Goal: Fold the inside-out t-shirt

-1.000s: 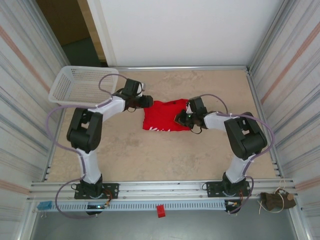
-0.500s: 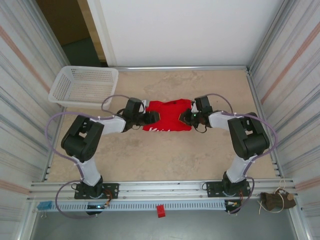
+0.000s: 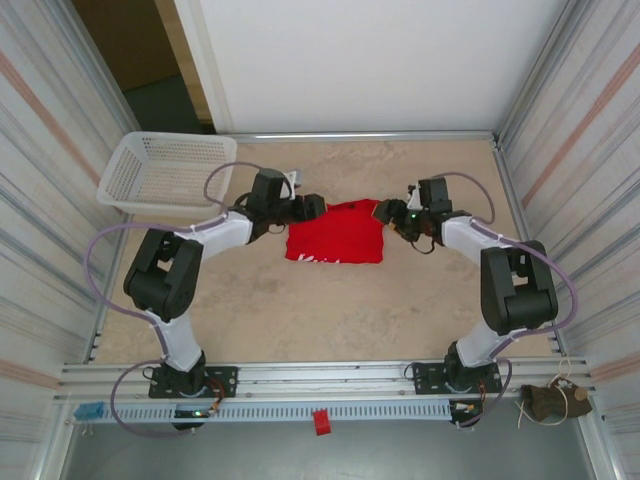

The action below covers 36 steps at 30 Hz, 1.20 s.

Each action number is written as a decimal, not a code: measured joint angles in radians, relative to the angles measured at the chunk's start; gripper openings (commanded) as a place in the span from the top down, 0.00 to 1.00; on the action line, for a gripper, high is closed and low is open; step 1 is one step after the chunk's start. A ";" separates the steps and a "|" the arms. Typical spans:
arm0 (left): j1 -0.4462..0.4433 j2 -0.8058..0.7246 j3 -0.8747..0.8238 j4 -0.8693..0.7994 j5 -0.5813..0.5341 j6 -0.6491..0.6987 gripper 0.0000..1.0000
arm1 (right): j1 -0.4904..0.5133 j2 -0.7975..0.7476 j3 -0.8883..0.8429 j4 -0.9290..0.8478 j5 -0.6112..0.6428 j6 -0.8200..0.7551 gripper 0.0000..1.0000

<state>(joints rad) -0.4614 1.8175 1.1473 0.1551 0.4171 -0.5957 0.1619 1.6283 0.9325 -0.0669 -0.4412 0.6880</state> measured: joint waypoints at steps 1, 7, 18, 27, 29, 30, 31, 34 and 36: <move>0.008 0.010 0.016 -0.007 0.005 0.007 0.42 | -0.014 0.005 0.005 -0.010 0.000 -0.006 0.25; 0.043 0.148 0.051 -0.047 0.009 0.042 0.42 | -0.038 0.123 0.045 -0.048 -0.010 -0.028 0.23; 0.045 0.199 0.035 -0.021 0.018 0.047 0.42 | 0.112 0.217 0.080 0.027 -0.039 -0.003 0.28; 0.053 0.196 0.023 0.006 0.029 0.045 0.41 | 0.156 0.273 0.124 0.042 -0.061 0.048 0.97; 0.062 0.184 0.016 0.001 0.036 0.043 0.40 | 0.136 0.273 0.171 -0.014 -0.069 0.016 1.00; 0.068 0.172 0.012 -0.008 0.038 0.042 0.39 | 0.122 0.273 0.195 -0.042 -0.072 -0.002 1.00; 0.077 0.153 0.006 -0.019 0.042 0.042 0.38 | 0.103 0.273 0.225 -0.079 -0.078 -0.030 1.00; 0.117 0.064 -0.003 -0.065 0.058 0.042 0.37 | 0.010 0.273 0.335 -0.225 -0.082 -0.145 1.00; 0.140 -0.015 -0.003 -0.090 0.063 0.043 0.37 | -0.068 0.273 0.405 -0.310 -0.080 -0.216 1.00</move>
<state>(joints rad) -0.3214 1.8023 1.1446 0.0654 0.4801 -0.5529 0.0940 1.9015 1.3373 -0.3771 -0.5209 0.4721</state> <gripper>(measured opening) 0.627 0.101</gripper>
